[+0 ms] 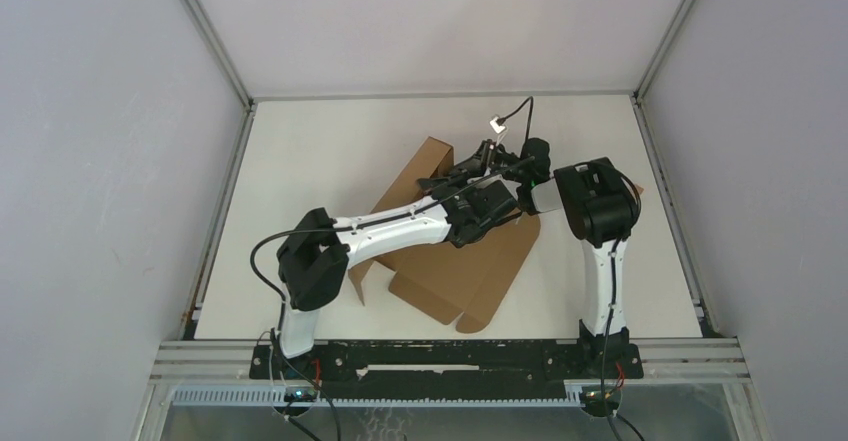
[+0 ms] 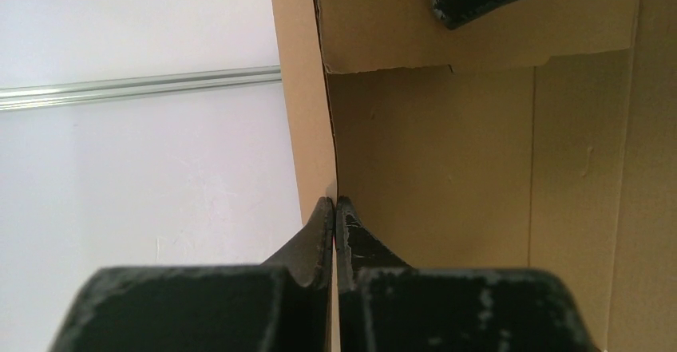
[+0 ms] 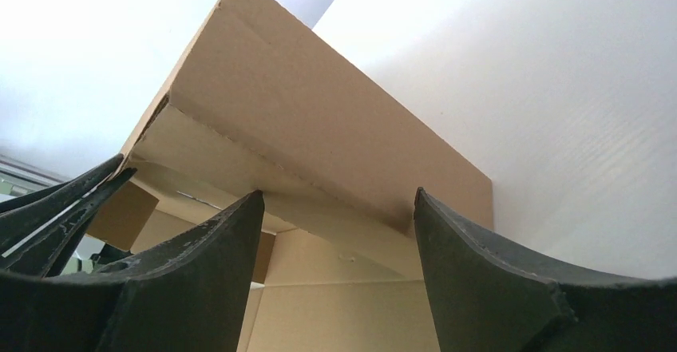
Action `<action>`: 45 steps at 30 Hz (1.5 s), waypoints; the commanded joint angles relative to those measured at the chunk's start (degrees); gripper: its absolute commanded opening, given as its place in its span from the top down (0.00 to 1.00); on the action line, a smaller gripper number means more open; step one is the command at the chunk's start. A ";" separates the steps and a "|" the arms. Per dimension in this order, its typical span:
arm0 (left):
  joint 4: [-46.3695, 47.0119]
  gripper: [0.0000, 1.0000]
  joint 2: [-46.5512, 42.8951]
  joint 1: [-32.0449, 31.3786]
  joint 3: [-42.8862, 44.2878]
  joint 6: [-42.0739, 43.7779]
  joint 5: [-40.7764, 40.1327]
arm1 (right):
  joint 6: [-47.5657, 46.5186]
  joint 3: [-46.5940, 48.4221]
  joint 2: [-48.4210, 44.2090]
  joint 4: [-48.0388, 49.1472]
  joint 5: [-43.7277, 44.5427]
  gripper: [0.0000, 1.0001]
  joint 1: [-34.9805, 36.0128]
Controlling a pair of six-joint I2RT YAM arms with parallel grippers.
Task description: Fold the paper box
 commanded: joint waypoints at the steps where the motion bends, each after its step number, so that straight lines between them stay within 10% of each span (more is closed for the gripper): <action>1: 3.74 1.00 -1.99 -0.80 -2.18 -0.05 7.10 | 0.36 4.12 1.53 0.70 -2.66 0.21 0.78; 31: 6.04 0.92 -5.84 -0.76 -3.24 0.64 12.92 | -16.57 7.81 -3.63 -28.51 7.53 0.79 5.45; 45: 6.96 0.94 -9.27 -0.65 -5.38 -1.31 15.63 | -20.97 -1.98 -11.83 -30.01 23.03 0.83 9.76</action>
